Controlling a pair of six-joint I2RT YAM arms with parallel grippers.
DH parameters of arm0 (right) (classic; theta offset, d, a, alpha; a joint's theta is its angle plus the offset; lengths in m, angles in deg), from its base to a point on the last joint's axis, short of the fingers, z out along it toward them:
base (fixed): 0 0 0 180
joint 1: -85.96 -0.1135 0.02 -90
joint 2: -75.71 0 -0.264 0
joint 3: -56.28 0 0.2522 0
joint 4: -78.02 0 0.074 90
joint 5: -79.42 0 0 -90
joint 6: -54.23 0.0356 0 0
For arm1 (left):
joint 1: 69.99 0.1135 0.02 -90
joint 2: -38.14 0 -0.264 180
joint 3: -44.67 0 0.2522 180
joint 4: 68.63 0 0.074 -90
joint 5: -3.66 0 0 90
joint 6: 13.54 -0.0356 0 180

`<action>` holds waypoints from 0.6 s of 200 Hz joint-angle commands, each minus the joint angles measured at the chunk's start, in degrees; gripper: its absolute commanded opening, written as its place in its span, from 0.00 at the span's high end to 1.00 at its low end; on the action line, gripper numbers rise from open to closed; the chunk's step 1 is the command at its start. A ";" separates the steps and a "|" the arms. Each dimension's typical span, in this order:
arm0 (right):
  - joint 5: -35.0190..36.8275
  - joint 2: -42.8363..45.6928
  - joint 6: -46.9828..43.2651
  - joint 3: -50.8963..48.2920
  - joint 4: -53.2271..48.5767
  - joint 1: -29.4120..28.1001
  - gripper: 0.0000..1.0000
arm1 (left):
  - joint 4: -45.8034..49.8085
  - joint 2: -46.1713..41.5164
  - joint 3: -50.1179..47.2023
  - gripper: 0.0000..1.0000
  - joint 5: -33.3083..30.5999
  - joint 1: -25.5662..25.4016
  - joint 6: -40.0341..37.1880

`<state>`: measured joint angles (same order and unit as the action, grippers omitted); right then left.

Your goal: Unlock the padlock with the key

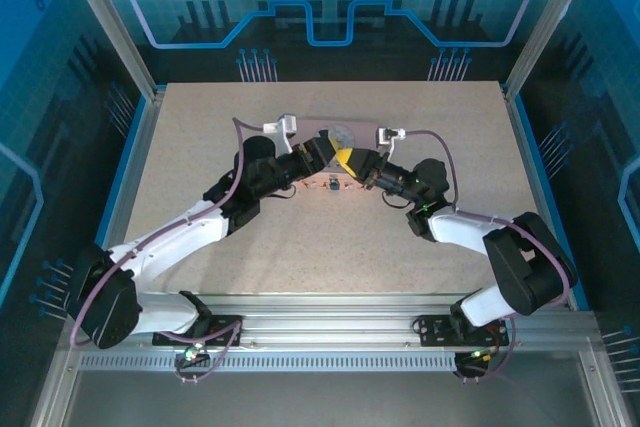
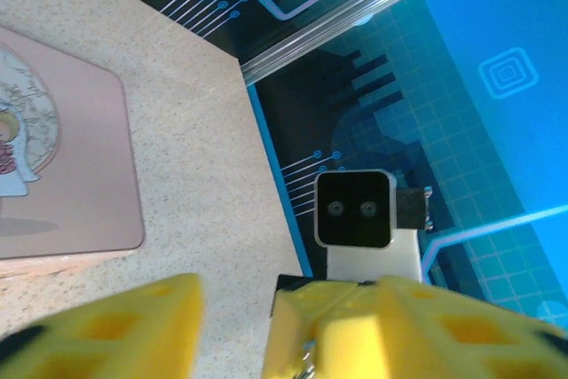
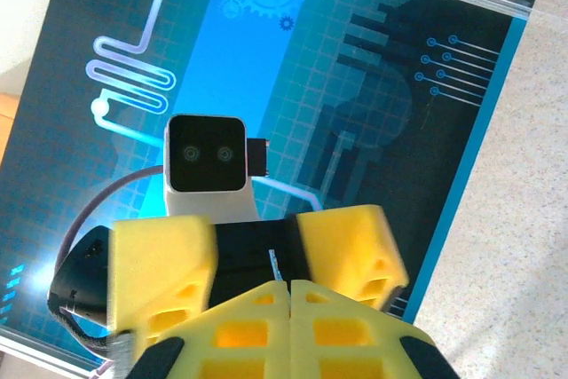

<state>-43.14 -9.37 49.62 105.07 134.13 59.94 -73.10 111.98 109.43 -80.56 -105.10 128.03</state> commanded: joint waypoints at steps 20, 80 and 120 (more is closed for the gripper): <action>-2.56 7.04 -13.55 3.33 -21.37 5.27 1.00 | 2.16 -4.64 -4.81 0.01 -1.74 -0.34 -5.43; 10.32 4.93 -45.00 24.77 -68.09 8.64 1.00 | 1.74 -2.99 -12.21 0.01 -2.77 -0.56 -12.45; 14.66 -5.26 -52.96 35.96 -72.65 9.88 1.00 | -10.26 5.35 -16.23 0.01 -2.62 -0.93 -16.56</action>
<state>-32.98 -8.67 6.41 135.12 72.14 69.17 -74.26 112.33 95.27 -82.53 -105.41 116.65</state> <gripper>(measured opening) 0.065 0.990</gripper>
